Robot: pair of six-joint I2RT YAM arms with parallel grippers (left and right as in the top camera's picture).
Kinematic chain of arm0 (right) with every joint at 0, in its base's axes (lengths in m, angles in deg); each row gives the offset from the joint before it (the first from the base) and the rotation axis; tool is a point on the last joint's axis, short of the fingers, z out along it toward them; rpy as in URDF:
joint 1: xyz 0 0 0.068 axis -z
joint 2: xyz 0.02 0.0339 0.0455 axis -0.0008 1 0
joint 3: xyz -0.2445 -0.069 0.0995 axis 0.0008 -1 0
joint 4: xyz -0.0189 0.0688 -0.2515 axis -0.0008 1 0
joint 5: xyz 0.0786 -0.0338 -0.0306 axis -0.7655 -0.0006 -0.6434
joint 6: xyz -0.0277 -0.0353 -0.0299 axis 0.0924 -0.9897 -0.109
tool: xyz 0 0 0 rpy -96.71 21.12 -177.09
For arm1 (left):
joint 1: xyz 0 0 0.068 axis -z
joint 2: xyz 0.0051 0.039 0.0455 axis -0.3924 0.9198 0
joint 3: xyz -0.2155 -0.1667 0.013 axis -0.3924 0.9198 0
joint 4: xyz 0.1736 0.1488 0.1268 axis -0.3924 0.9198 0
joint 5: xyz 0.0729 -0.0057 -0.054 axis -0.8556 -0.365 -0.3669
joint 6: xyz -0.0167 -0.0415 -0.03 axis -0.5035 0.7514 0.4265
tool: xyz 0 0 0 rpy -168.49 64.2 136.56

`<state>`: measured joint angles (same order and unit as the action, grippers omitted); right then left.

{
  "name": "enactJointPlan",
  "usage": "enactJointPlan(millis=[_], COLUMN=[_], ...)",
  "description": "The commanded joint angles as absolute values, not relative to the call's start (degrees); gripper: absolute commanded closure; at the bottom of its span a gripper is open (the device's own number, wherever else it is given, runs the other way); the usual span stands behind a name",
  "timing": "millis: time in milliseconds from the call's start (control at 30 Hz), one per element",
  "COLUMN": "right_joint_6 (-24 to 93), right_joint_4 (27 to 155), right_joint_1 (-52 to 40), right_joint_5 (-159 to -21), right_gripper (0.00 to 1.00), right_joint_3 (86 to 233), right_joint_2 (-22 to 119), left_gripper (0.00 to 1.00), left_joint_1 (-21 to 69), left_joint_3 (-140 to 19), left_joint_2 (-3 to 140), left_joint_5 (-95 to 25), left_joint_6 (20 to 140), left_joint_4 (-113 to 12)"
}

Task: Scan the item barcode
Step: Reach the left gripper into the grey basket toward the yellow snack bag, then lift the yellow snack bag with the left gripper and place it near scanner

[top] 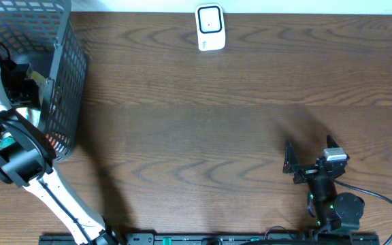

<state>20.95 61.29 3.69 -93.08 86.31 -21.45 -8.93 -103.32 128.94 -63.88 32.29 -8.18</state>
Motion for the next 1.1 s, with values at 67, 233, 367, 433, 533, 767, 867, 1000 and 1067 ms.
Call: enactJointPlan(millis=[67, 233, 367, 433, 533, 767, 867, 1000, 1067], right_joint_6=[20.27, 20.27, 20.27, 20.27, 20.27, 20.27, 20.27, 20.27, 20.27], right_joint_4=[61.55, 61.55, 61.55, 61.55, 61.55, 61.55, 61.55, 61.55, 61.55], right_joint_1=[4.04, 4.04, 4.04, 4.04, 4.04, 4.04, 4.04, 4.04, 4.04], right_joint_5=[-92.91, -92.91, -92.89, -92.91, -92.91, -92.91, -92.91, -92.91, -92.91], right_gripper=[0.01, 0.01, 0.01, 0.01, 0.01, 0.01, 0.01, 0.01, 0.01], right_joint_3=[86.26, 86.26, 86.26, 86.26, 86.26, 86.26, 86.26, 86.26, 86.26], right_joint_2=[-21.76, -21.76, -21.76, -21.76, -21.76, -21.76, -21.76, -21.76, -21.76], left_gripper=[0.86, 0.92, 0.93, 0.92, 0.93, 0.93, 0.93, 0.92, 0.92], left_joint_1=[-8.71, -7.81, -7.03, -7.03, -7.09, -8.16, -8.25, -7.40, -6.44], left_joint_3=[-103.28, -105.79, -109.31, -109.84, -109.90, -109.90, -109.90, -109.90, -109.88], left_joint_2=[129.22, 126.86, 121.36, 118.34, 111.43, 95.54, 90.95, 86.84, 86.21], left_joint_5=[-61.87, -61.80, -57.28, -52.65, -46.42, -46.18, -46.13, -40.73, -34.44], left_joint_6=[32.15, 40.85, 45.31, 45.29, 45.64, 61.11, 70.80, 87.15, 88.76], left_joint_4=[-8.88, -11.09, -12.42, -13.30, -16.42, -27.48, -31.13, -30.98, -30.76])
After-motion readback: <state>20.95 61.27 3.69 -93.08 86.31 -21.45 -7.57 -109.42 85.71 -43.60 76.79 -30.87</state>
